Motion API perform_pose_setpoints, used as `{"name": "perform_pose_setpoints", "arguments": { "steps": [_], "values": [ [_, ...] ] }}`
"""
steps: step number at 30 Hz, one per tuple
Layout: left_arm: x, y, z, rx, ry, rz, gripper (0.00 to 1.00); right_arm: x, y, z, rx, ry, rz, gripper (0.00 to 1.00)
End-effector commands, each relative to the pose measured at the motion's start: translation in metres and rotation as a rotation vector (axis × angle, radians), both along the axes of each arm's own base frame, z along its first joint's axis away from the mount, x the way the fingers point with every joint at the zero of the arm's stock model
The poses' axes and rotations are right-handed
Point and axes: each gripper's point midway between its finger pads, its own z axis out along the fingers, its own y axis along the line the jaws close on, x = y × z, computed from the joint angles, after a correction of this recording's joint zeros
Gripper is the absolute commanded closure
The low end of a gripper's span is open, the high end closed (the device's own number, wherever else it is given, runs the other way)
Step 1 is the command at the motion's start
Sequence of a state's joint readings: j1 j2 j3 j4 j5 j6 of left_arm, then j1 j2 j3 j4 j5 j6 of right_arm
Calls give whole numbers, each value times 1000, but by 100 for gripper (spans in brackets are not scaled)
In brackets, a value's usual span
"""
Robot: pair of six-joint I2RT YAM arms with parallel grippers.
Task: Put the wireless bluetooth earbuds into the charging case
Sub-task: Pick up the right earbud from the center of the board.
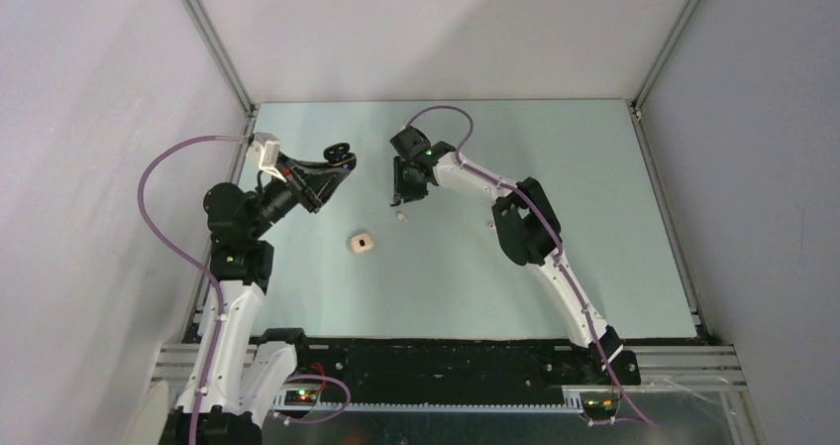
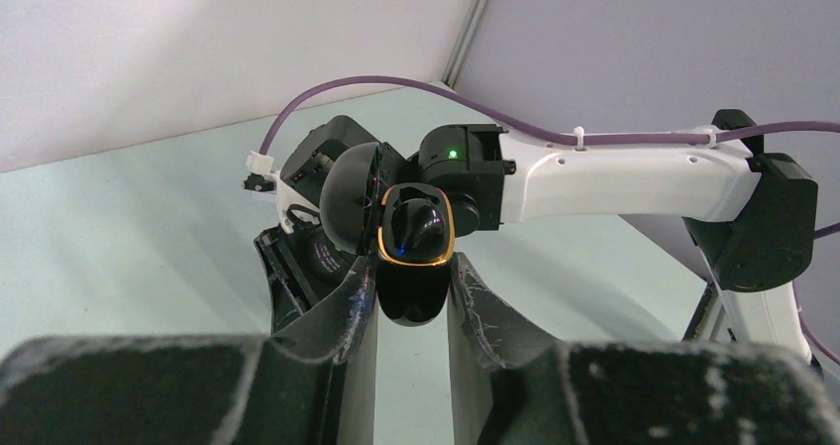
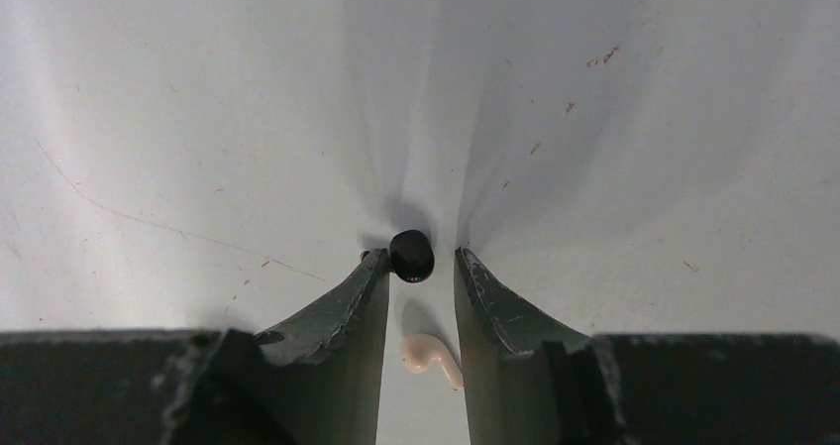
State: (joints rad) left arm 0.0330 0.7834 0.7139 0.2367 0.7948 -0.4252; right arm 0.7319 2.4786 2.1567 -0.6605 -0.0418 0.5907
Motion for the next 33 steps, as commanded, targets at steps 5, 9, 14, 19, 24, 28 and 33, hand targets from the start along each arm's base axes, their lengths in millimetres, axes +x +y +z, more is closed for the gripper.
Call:
{"name": "perform_pose_setpoints", "arguments": {
  "steps": [5,9,14,19,24,28,33],
  "values": [
    [3,5,5,10,-33,22,100,11,0,-6,-21,-33,-14,68],
    [4,5,5,9,-30,26,100,7,0,-8,-37,-36,11,70],
    [5,6,3,8,-26,29,100,1,-2,-14,-75,-39,26,71],
    [2,6,3,9,-32,26,100,-5,-6,-20,-107,-32,32,72],
    [1,6,3,7,-31,28,100,-9,-8,-21,-119,-28,32,71],
    [2,6,2,9,-31,32,100,-11,-6,-19,-112,-28,35,71],
    [2,6,1,10,-27,31,100,-14,-4,-22,-107,-19,46,81]
  ]
}}
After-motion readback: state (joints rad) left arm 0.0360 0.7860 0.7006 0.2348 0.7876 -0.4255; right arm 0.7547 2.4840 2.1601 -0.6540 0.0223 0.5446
